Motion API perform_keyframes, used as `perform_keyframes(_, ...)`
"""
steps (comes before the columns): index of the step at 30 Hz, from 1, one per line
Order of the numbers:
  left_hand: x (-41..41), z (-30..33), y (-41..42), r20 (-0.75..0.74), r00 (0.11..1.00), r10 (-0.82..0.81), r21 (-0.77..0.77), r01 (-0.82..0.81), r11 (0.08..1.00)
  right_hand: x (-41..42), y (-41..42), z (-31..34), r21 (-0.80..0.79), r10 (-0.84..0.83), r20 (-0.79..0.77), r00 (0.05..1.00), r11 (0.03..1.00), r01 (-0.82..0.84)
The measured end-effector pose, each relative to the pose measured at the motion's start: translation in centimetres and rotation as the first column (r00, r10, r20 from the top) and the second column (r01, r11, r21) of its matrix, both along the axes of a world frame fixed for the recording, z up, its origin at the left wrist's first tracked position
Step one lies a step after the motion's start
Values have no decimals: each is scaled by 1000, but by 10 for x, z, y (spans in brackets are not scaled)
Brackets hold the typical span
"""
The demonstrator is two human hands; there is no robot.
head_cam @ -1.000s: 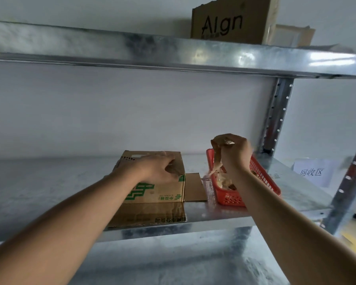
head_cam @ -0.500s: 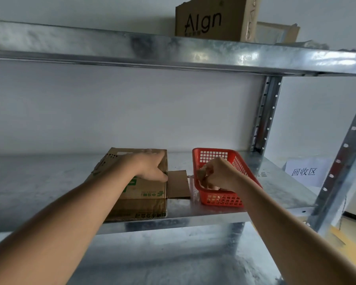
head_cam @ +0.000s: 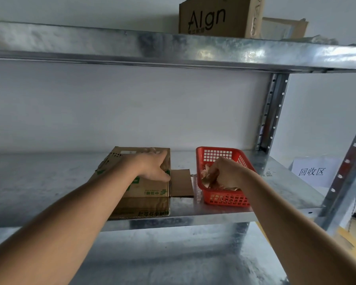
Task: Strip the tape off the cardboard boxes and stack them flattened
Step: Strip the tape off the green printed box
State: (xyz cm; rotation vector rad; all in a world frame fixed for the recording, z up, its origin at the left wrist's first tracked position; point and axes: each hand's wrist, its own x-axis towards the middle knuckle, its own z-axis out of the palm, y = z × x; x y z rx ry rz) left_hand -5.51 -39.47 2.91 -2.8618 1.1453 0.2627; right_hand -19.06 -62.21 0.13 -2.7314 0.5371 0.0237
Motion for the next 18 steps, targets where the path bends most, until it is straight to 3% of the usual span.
perform_keyframes(2, 1, 0, -1, 0, 1000, 2, 11, -2, 1000, 0, 0, 2, 7, 28, -49, 998, 1000, -28)
perform_keyframes(4, 2, 0, -2, 2, 1000, 2, 19, -2, 1000, 2, -1, 3, 23, 25, -3, 1000, 999, -25)
perform_keyframes(14, 8, -9, 7, -4, 999, -32, -43, 32, 999, 17, 12, 1, -80, -46, 502, 863, 992, 100)
perform_keyframes(18, 11, -8, 16, 23, 997, -76, -129, 78, 989, 31, 38, 10, -58, 75, 557, 827, 997, -52)
